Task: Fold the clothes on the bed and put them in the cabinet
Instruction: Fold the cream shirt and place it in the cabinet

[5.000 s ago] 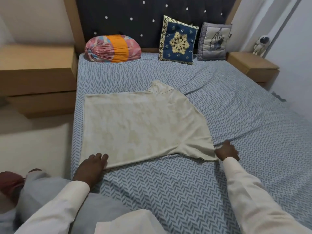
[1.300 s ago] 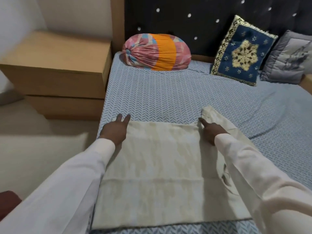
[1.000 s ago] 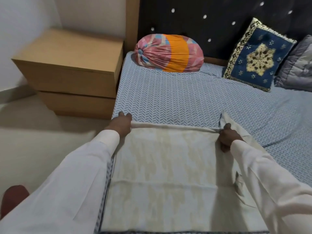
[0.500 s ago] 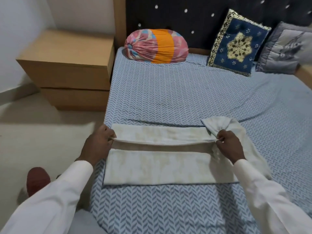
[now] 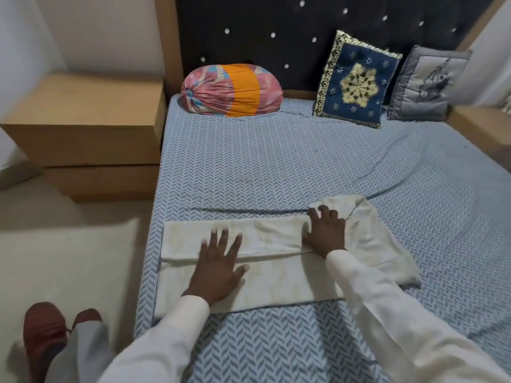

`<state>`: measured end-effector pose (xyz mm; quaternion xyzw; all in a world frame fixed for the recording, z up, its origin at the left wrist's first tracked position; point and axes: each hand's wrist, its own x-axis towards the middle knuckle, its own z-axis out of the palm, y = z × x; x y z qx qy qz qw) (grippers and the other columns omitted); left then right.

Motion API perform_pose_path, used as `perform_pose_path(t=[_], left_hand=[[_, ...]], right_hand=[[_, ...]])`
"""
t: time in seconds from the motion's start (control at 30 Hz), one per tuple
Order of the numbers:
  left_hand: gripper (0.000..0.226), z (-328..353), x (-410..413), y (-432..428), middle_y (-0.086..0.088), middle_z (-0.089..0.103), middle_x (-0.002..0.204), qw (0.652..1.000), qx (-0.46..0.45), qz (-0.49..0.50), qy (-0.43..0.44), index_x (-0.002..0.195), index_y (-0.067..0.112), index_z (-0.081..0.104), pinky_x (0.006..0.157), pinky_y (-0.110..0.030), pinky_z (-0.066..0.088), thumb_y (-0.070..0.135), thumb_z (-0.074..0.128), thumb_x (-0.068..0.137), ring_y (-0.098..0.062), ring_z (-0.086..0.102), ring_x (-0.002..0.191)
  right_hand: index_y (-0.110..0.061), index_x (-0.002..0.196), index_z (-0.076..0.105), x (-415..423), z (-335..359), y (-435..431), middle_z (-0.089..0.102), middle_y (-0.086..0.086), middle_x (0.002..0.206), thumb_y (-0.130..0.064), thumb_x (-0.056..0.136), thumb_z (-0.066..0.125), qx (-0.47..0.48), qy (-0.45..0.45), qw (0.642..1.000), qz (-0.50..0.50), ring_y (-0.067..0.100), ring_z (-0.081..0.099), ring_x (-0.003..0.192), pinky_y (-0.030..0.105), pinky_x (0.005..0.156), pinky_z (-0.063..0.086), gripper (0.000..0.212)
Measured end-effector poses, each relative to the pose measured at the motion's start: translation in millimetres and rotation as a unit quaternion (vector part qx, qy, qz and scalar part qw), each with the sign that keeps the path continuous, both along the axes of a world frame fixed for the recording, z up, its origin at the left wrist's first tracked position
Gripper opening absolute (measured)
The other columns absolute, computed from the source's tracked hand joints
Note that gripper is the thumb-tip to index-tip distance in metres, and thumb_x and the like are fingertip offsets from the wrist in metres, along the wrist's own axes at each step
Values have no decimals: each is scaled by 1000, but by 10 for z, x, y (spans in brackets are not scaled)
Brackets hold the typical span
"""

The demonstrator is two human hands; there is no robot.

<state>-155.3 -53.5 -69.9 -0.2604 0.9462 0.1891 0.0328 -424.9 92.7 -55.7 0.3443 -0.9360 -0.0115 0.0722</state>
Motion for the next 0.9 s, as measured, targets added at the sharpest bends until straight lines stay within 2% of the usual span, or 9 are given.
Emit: perform_pose_path(t=[0.13, 0.23, 0.33, 0.4, 0.43, 0.57, 0.67, 0.8, 0.9], left_hand=[[113, -161, -167, 213, -4, -41, 147, 995, 18, 15, -100, 142, 31, -31, 110, -57, -25, 89, -25, 45, -32, -40, 137], [105, -148, -141, 213, -4, -43, 149, 992, 30, 17, -122, 138, 33, -36, 107, -57, -28, 88, -17, 51, -31, -45, 134], [107, -126, -145, 210, -6, -45, 148, 990, 27, 7, -136, 138, 30, -37, 107, -59, -28, 88, -22, 49, -32, -45, 133], [112, -114, -178, 214, -6, -45, 147, 989, 31, 6, -143, 137, 29, -38, 106, -59, -29, 89, -29, 44, -32, -46, 133], [114, -106, -178, 211, -6, -45, 147, 988, 35, 5, -148, 137, 28, -38, 105, -58, -30, 89, -31, 41, -32, -45, 133], [118, -71, -218, 223, -4, -48, 144, 984, 38, 0, -172, 136, 28, -39, 104, -57, -30, 91, -31, 36, -31, -45, 134], [108, -83, -228, 223, -4, -47, 144, 982, 29, 5, -187, 142, 30, -35, 107, -58, -26, 94, -11, 58, -31, -43, 135], [116, -57, -263, 217, -4, -49, 142, 981, 41, -1, -192, 139, 30, -38, 100, -54, -33, 96, -17, 46, -29, -46, 133], [117, -62, -272, 219, -4, -50, 143, 980, 50, 0, -191, 136, 31, -40, 94, -52, -37, 93, -25, 37, -29, -48, 130]], right_hand=[[-28, 146, 31, -439, 1, -159, 43, 12, 139, -44, 96, 45, 73, -41, 993, -86, 35, 42, 123, 51, 98, 37, 55], [-25, 149, 23, -691, 310, 45, 50, 18, 134, -39, 87, 62, -106, -167, 952, -233, 37, 52, 121, 45, 95, 44, 74], [-15, 138, 34, -658, 443, 504, 55, 23, 131, -21, 85, 60, -488, -206, 754, -388, 39, 56, 117, 39, 95, 43, 59], [-7, 136, 37, -592, 323, 854, 52, 25, 134, -15, 87, 53, -615, -187, 619, -451, 39, 54, 118, 36, 95, 41, 51], [-6, 136, 37, -542, 242, 988, 50, 25, 135, -14, 87, 52, -629, -166, 592, -476, 39, 53, 118, 37, 94, 40, 51], [-9, 132, 43, -510, 191, 1313, 47, 24, 133, -19, 85, 56, -535, -85, 669, -508, 42, 47, 120, 46, 95, 38, 50], [-11, 125, 50, -744, 253, 1220, 53, 23, 129, -34, 85, 66, -471, -169, 744, -443, 38, 54, 116, 43, 95, 43, 49], [-26, 109, 42, -1250, 117, 1069, 65, 15, 90, -48, 65, 80, -394, -347, 756, -392, 29, 64, 70, 32, 52, 48, 63], [-8, 90, 65, -1589, -3, 1017, 71, 23, 90, -35, 38, 76, -351, -341, 768, -413, 31, 66, 71, 38, 62, 54, 59]])
